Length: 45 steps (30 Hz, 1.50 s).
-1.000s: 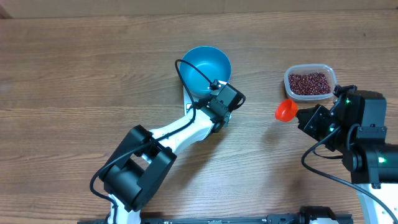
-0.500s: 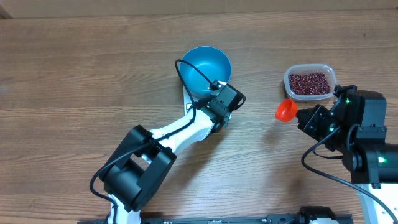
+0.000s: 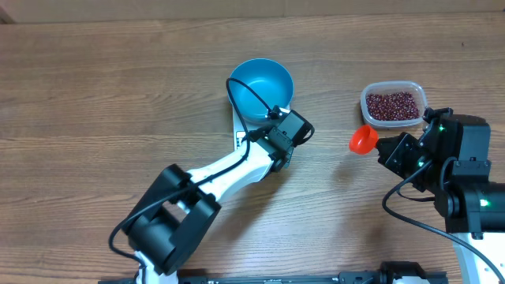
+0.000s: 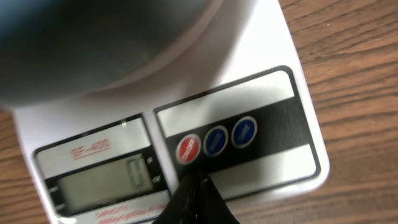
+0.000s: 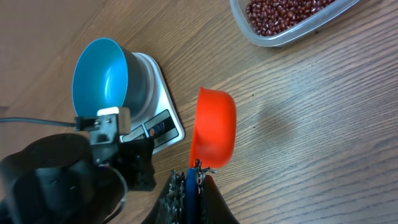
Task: Scoop item into bowl and weigh 150g on scale
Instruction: 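Pull the left gripper back from the scale toward the front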
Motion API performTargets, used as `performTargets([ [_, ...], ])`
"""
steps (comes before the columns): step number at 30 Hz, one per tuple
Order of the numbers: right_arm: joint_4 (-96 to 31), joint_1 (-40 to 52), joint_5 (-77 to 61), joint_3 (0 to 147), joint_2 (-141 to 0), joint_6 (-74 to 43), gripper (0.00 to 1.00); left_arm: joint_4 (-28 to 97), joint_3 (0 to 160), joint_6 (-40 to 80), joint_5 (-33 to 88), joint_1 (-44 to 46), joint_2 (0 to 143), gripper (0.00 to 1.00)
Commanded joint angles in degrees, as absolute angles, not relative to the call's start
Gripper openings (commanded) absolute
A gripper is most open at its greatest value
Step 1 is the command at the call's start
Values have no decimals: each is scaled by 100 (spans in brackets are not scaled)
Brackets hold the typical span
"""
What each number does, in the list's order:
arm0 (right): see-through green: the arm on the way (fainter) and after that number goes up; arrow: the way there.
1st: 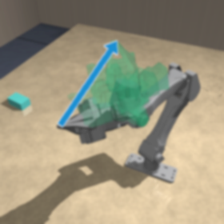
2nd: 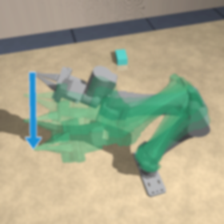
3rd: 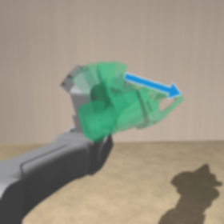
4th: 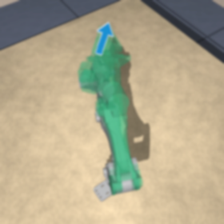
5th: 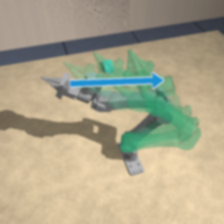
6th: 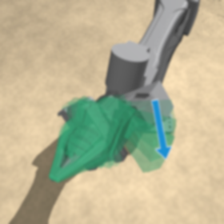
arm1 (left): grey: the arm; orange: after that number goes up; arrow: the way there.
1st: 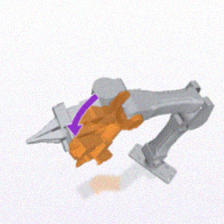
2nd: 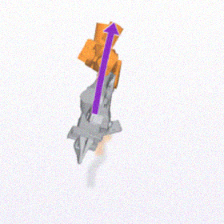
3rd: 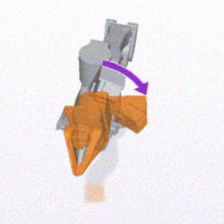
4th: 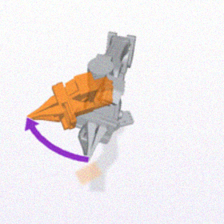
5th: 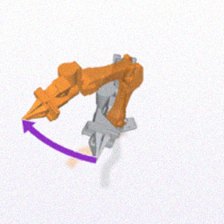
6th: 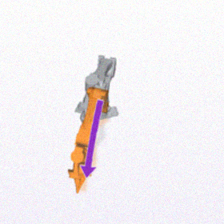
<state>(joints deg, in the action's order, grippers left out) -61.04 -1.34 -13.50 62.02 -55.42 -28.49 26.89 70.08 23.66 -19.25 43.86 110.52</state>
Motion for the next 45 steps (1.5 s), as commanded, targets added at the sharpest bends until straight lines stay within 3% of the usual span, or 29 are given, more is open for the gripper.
performTargets([
  [1,-6053,-113,-1286,6344,-5537,-2860,4,2814,6952,2427,-1767,4407,10554,4],
  [21,-6062,-113,-1288,6344,-5537,-2786,4,4700,6952,2445,-1476,4407,8707,4],
  [32,-5721,-113,-1286,6344,-5537,-2687,4,4801,6952,2416,-1542,4381,7832,4],
  [33,-5714,-113,-1286,6344,-5537,-2687,4,4799,6952,2359,-1540,4368,7789,16],
  [34,-5712,-113,-1286,6344,-5537,-2687,4,4803,6952,2281,-1525,4357,7758,100],
  [45,-5717,-113,-1288,6344,-5537,-2646,4,4901,6952,1758,-1144,4086,7516,100],
])
